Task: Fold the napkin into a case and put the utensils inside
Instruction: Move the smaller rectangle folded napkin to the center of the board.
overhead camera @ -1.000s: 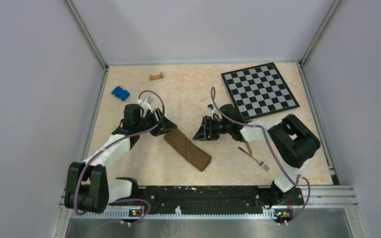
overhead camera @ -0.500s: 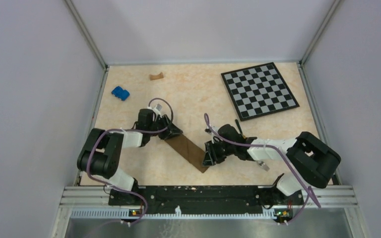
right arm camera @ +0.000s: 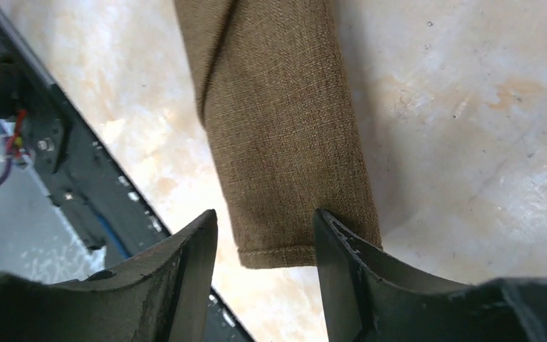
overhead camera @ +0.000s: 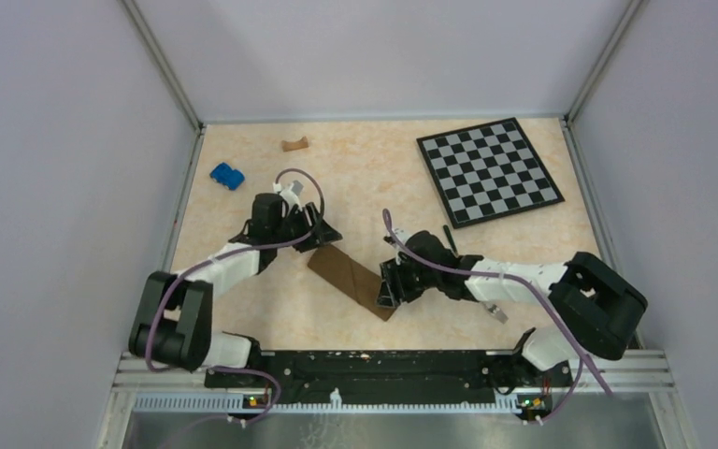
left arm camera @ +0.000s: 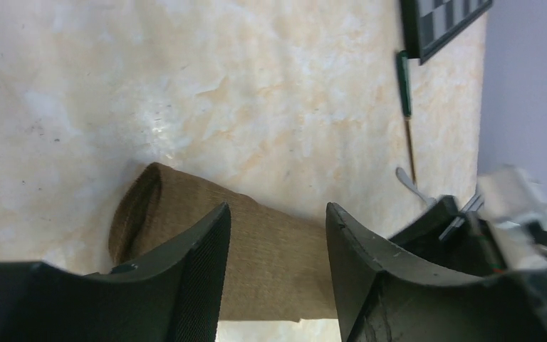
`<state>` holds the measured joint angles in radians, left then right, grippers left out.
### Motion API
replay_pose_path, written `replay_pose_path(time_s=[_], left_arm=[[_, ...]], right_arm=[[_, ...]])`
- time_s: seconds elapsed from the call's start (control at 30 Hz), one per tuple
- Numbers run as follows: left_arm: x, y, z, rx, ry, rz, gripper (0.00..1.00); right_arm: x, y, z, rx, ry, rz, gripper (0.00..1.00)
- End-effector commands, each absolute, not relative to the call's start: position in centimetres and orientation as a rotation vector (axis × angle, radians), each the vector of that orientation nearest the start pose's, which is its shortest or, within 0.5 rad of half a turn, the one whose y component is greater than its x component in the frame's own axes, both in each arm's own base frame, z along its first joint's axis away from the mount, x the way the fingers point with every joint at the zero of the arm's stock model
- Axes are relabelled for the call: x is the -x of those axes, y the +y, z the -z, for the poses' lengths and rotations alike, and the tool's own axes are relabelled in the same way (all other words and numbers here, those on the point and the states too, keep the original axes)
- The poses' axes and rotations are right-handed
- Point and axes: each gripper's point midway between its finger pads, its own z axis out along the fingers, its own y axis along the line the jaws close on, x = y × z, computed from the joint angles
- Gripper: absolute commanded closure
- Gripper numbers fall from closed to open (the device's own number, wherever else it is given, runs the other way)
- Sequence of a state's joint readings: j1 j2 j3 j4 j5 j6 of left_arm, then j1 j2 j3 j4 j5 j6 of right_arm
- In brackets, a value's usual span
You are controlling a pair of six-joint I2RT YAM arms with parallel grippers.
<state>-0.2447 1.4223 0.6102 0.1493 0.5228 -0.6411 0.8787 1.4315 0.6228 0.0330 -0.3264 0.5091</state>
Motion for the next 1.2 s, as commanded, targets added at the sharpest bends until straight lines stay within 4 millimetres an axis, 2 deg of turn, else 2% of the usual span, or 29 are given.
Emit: replay_pose_path(time_s=[0.0, 0.07, 0.2, 0.37, 0.53, 0.63, 0.67, 0.8, 0.87, 0.93, 0.97, 1.03, 1.17], left_arm=[[-30.4, -18.5, -14.3, 0.017, 2.198, 1.017, 0.42], [-30.2, -17.8, -16.4, -0.002, 2.169, 0.966, 0.41], [-29.5, -15.8, -20.5, -0.007, 2.094, 0.833, 0.4], [-27.8, -12.7, -24.7, 0.067, 1.974, 0.684, 0.39], [-25.8, -10.3, -27.3, 0.101, 1.903, 0.578, 0.37], [-25.1, -9.7, -27.8, 0.094, 1.881, 0.55, 0.35], [-25.0, -9.6, -27.7, 0.09, 1.885, 0.539, 0.35], [-24.4, -8.4, -27.6, 0.112, 1.886, 0.478, 0.35], [-24.1, -7.9, -28.0, 0.122, 1.859, 0.454, 0.34], [-23.9, -7.6, -28.3, 0.135, 1.84, 0.452, 0.34], [-23.9, -7.6, -28.4, 0.139, 1.833, 0.457, 0.34], [-23.8, -7.7, -28.4, 0.149, 1.819, 0.471, 0.34], [-23.6, -8.2, -28.2, 0.139, 1.816, 0.502, 0.33]], right_arm=[[-15.9, 30.9, -1.8, 0.655, 2.492, -0.864, 0.47], [-16.1, 31.8, -0.8, 0.648, 2.503, -0.859, 0.47], [-17.5, 35.2, -0.6, 0.615, 2.469, -0.87, 0.47], [-19.4, 43.0, -1.9, 0.532, 2.414, -1.099, 0.48], [-19.8, 50.3, -3.5, 0.47, 2.364, -1.305, 0.48], [-20.6, 53.0, -4.3, 0.434, 2.313, -1.358, 0.47], [-20.7, 53.5, -5.2, 0.428, 2.274, -1.371, 0.47], [-21.1, 54.3, -9.8, 0.451, 2.111, -1.422, 0.45], [-21.1, 54.2, -12.2, 0.495, 2.039, -1.433, 0.44], [-21.2, 53.3, -13.6, 0.53, 2.01, -1.383, 0.42], [-21.4, 52.7, -13.9, 0.538, 2.01, -1.346, 0.41], [-21.4, 50.7, -12.5, 0.554, 2.064, -1.243, 0.4], [-22.1, 47.7, -10.1, 0.553, 2.127, -1.154, 0.4]])
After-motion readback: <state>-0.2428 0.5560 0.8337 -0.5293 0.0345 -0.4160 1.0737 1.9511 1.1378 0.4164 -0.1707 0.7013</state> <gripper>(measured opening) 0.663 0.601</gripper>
